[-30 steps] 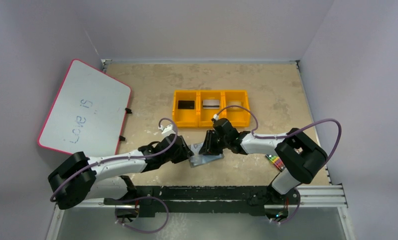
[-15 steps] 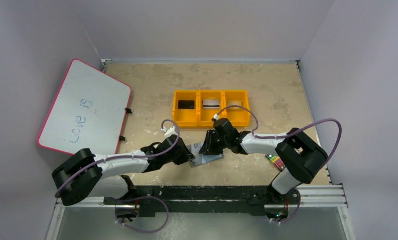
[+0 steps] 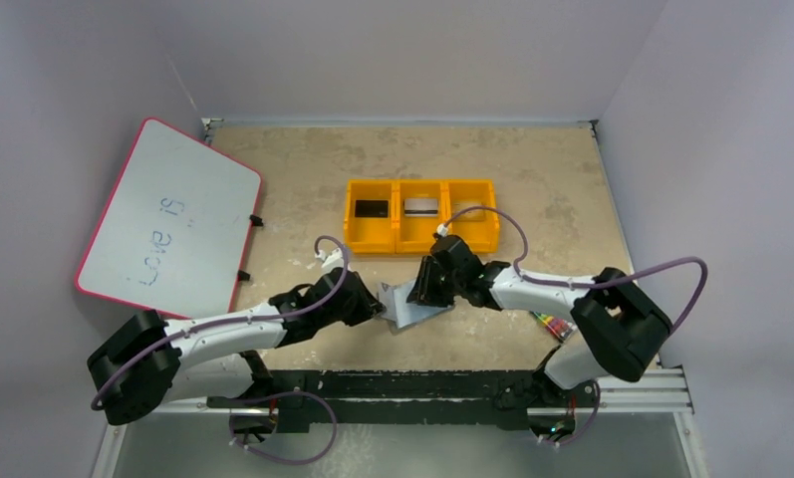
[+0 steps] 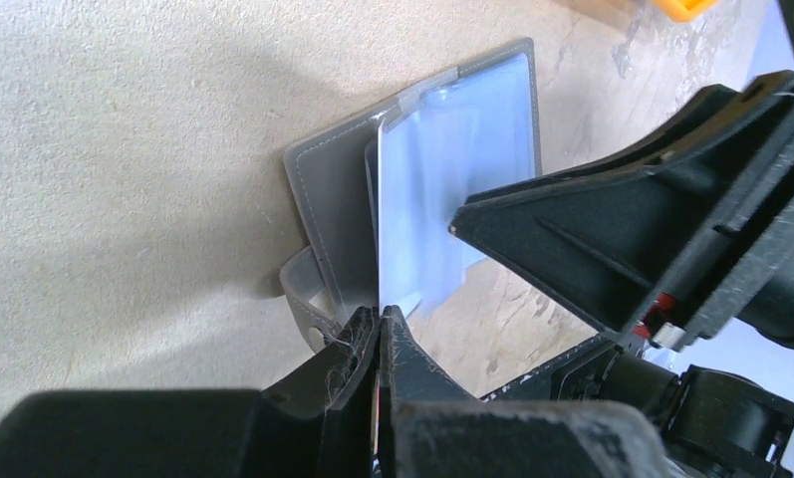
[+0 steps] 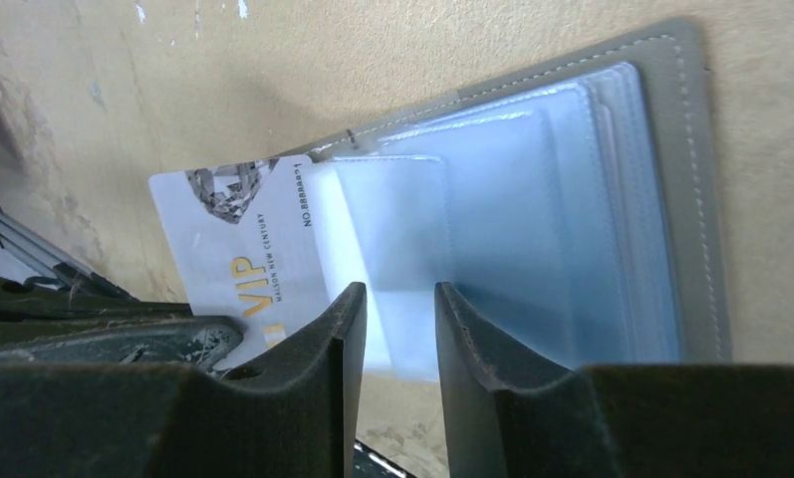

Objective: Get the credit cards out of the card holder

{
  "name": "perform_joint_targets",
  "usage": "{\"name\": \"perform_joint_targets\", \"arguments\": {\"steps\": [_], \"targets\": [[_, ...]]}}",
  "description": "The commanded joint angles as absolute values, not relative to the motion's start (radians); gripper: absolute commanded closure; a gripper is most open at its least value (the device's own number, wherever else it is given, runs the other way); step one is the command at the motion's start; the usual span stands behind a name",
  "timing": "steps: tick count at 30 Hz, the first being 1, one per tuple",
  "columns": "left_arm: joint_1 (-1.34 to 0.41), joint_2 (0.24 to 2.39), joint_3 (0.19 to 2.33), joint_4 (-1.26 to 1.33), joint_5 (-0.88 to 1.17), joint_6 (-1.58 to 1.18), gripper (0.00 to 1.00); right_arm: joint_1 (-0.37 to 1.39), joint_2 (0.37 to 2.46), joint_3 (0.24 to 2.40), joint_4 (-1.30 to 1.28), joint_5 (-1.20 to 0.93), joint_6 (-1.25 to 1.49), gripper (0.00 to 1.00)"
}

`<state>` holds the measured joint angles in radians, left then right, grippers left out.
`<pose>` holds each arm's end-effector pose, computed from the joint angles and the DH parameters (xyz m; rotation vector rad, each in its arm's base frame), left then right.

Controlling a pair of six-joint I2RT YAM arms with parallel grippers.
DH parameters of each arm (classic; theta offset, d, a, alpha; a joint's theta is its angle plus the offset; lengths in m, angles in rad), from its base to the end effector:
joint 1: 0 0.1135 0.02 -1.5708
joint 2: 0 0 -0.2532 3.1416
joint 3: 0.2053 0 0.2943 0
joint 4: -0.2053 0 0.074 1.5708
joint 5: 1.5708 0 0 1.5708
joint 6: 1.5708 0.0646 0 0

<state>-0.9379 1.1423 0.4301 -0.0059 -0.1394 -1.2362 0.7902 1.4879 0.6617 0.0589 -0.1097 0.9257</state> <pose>0.1705 -0.2172 0.1102 -0.4455 2.4363 -0.9150 0.2328 0.2450 0.0987 0.1131 2.5437 0.9095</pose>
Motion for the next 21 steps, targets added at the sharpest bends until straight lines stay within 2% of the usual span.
{"name": "perform_joint_targets", "arguments": {"steps": [1, 6, 11, 14, 18, 21], "targets": [[-0.936, 1.124, 0.487, 0.014, -0.144, -1.217, 1.0, 0.788, 1.383, 0.693, -0.03, -0.04, 0.904, 0.65], [-0.936, 1.071, 0.617, -0.273, -0.314, -1.16, 1.0, 0.787, 1.277, 0.698, -0.096, -0.023, 0.919, 0.62], [-0.934, 1.018, 0.675, -0.326, -0.357, -1.124, 1.0, 0.787, 1.206, 0.761, -0.302, 0.173, 0.943, 0.58], [-0.934, 1.033, 0.687, -0.326, -0.352, -1.123, 1.0, 0.788, 1.184, 0.768, -0.299, 0.162, 0.882, 0.59], [-0.934, 1.033, 0.688, -0.319, -0.375, -1.127, 1.0, 0.788, 1.231, 0.69, -0.036, -0.078, 0.815, 0.73], [-0.934, 1.025, 0.697, -0.302, -0.383, -1.124, 1.0, 0.787, 1.363, 0.708, 0.003, -0.092, 0.804, 0.82]]}}
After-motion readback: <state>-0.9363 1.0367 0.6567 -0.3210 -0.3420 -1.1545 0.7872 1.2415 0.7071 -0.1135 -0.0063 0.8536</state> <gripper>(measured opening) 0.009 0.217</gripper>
